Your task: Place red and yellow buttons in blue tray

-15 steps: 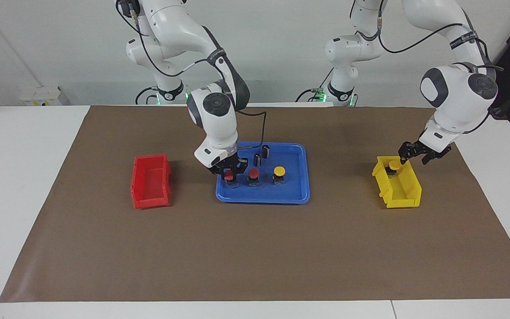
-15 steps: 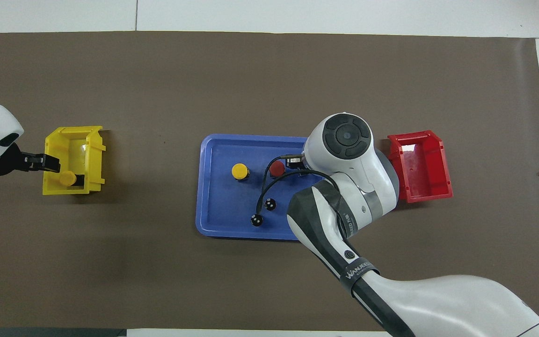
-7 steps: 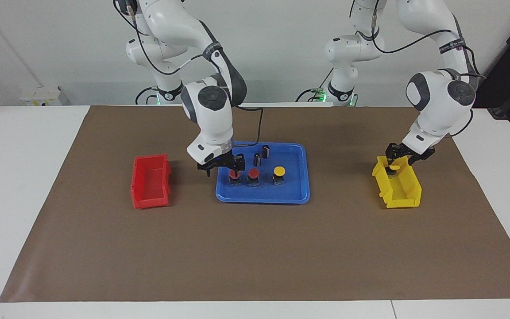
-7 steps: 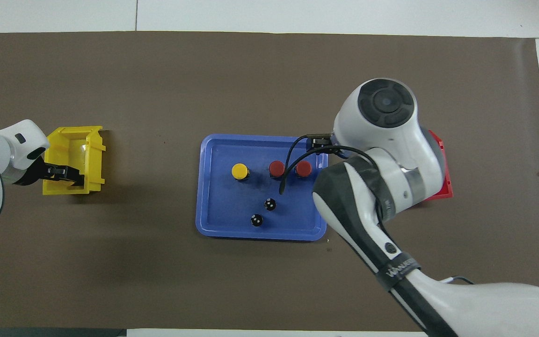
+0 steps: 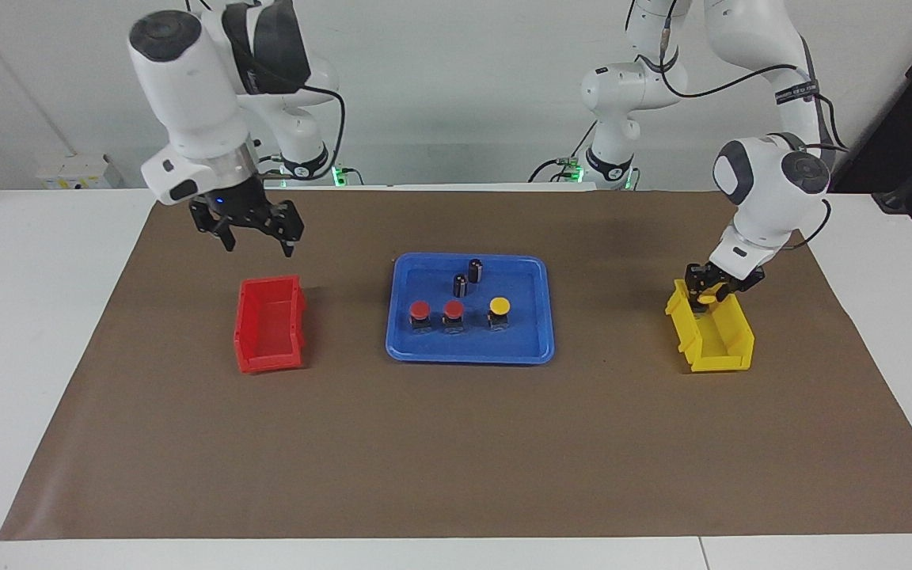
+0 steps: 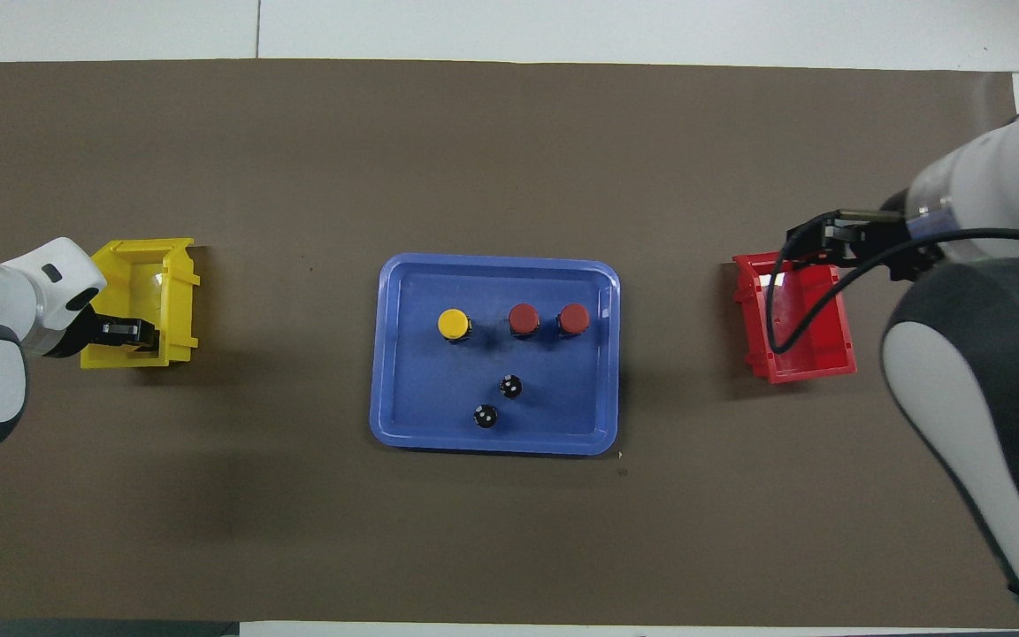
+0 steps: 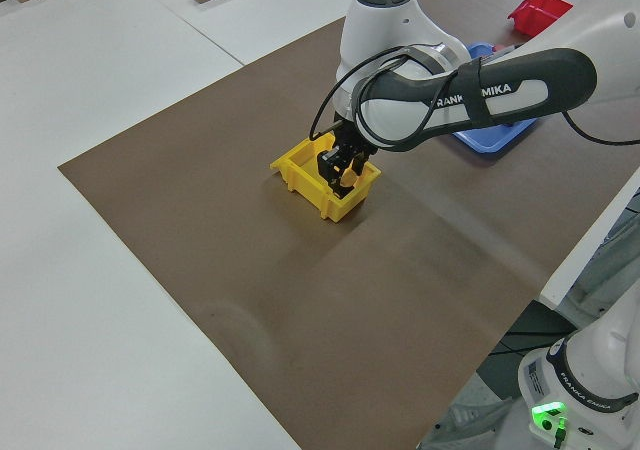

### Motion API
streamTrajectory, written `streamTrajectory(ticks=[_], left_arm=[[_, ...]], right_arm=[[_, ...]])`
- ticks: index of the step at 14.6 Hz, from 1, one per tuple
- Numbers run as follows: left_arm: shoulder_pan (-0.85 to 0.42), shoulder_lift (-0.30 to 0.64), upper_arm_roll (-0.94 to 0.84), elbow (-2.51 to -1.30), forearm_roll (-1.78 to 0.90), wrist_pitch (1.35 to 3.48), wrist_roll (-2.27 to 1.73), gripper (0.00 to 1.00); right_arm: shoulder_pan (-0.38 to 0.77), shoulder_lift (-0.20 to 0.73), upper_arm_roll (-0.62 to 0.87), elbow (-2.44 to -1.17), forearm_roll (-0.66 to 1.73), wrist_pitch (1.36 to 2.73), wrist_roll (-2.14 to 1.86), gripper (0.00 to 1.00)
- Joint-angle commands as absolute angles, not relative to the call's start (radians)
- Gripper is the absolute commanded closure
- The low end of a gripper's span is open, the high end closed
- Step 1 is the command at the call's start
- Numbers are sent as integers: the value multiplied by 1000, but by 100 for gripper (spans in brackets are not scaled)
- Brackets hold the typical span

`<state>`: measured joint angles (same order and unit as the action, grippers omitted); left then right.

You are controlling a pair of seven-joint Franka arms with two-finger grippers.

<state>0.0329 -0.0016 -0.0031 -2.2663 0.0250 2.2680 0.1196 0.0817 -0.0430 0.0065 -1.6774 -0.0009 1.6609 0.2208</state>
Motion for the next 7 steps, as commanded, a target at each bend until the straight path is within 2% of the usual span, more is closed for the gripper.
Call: streamTrajectory(ticks=[1,5,7], left_arm=[[25,14,2,-2183,20,2217,83,99],[-41,9,-1,-1858,52,1857,-7,99],[-194,6,-2,-1825,116,1801,-230,99]], right_arm=[[26,-20,20,-1525,55,1565,169,0],[-11,-26,18,-1558,18,1516,120,0],[-14,-18,21,-1551,-20,1509,101,0]])
